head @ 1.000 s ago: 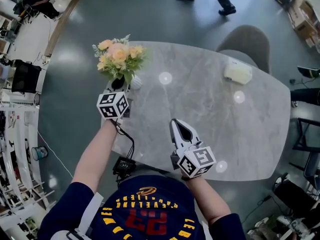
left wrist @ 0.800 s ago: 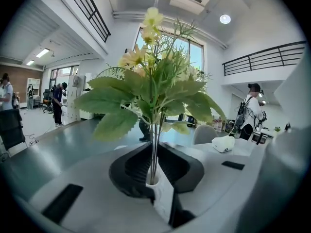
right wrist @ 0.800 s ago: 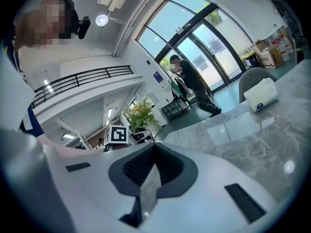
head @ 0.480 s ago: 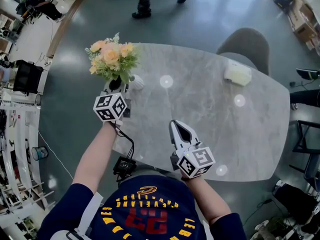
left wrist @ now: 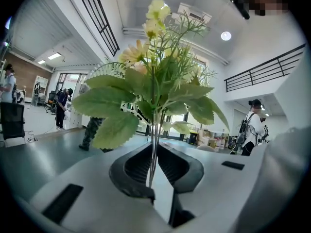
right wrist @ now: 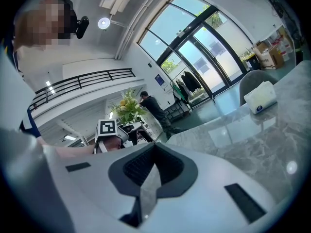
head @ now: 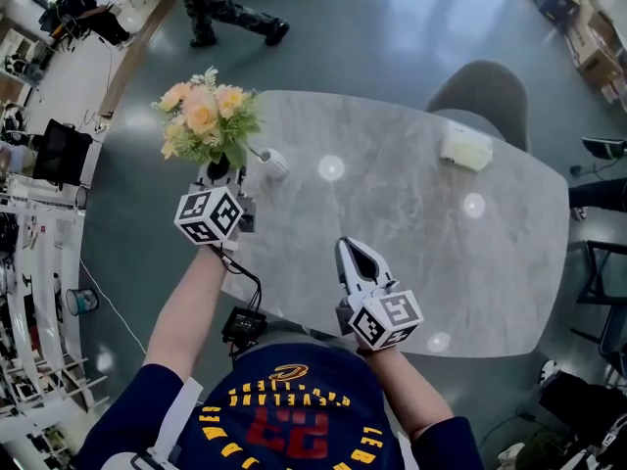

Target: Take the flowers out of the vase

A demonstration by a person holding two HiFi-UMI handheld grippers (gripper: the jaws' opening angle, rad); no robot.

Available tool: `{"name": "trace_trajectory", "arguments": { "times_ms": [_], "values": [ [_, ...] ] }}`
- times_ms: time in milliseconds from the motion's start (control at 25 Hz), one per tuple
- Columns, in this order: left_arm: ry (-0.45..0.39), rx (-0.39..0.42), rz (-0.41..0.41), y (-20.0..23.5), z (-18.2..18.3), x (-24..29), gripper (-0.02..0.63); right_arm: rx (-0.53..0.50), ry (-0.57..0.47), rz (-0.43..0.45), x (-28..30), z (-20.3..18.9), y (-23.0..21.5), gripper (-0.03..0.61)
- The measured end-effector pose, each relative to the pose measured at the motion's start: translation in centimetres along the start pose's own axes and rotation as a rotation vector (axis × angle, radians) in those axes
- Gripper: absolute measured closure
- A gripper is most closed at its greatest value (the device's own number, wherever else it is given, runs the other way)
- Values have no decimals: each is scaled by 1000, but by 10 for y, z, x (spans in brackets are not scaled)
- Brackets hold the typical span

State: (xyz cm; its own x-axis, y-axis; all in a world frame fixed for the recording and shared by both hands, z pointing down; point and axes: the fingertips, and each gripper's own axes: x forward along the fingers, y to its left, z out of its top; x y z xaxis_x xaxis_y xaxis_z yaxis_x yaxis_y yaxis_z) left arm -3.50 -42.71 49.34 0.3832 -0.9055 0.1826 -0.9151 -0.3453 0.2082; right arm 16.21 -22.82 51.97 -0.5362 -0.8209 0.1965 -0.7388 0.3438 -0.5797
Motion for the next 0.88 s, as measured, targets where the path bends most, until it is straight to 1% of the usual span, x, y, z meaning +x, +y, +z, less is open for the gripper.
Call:
{"name": "trace_trajectory", "arguments": {
  "times_ms": [200,520,720,880],
  "values": [
    [-48,-36,12,-5,14,-8,574,4,-7,3,-8,1,-9,572],
    [-123,-72,9,-19,50,-35,572,0,-23,8,-23,10,-9,572],
    [-178,-137,27,-2,73,-62,572,-3,-34,3,-23,9,-1,572],
    [-217,-164,23,-7,91,-77,573,-4,-39,-4,-30,13,-4,572]
  ]
}}
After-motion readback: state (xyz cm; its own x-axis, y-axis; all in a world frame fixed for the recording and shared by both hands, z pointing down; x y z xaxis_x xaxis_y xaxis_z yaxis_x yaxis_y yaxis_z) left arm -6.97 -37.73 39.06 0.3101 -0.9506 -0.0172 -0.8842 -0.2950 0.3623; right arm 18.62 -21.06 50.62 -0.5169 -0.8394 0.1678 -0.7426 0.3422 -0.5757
